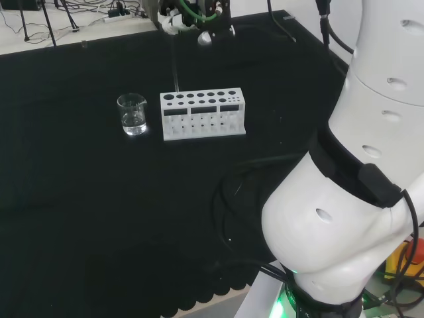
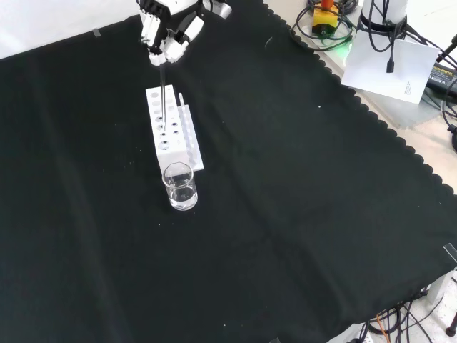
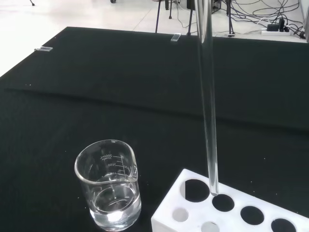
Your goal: Put the glass rod back on the white test tube rack.
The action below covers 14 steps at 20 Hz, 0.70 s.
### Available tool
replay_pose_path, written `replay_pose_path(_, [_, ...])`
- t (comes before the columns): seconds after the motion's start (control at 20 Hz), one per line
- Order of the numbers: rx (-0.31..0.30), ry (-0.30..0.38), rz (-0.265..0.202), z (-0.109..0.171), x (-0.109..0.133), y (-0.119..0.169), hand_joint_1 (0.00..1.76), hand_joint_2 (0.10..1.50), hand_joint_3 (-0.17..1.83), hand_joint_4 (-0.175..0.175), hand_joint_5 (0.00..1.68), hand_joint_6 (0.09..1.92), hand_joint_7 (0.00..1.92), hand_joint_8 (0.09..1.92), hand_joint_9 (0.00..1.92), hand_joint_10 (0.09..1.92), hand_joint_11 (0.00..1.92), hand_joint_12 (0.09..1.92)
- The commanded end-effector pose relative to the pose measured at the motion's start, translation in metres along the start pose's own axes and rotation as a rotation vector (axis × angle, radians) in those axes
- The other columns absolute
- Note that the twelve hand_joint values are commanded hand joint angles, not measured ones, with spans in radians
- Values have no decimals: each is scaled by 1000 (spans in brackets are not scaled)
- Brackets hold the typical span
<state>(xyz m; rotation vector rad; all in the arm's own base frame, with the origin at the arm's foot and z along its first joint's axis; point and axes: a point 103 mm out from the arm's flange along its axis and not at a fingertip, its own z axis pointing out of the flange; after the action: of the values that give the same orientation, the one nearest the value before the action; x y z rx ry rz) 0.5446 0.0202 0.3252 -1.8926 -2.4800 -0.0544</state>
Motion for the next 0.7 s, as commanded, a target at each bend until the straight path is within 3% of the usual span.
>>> replay_pose_path(0.05, [11, 14, 16, 12, -10, 4, 1281, 1111, 0, -175, 1055, 584, 985, 1329, 1589, 1046, 1610, 775])
replay_pose_path(0.7, [17, 20, 3, 17, -6, 10, 1281, 1111, 0, -175, 1055, 584, 985, 1328, 1589, 1045, 1610, 777])
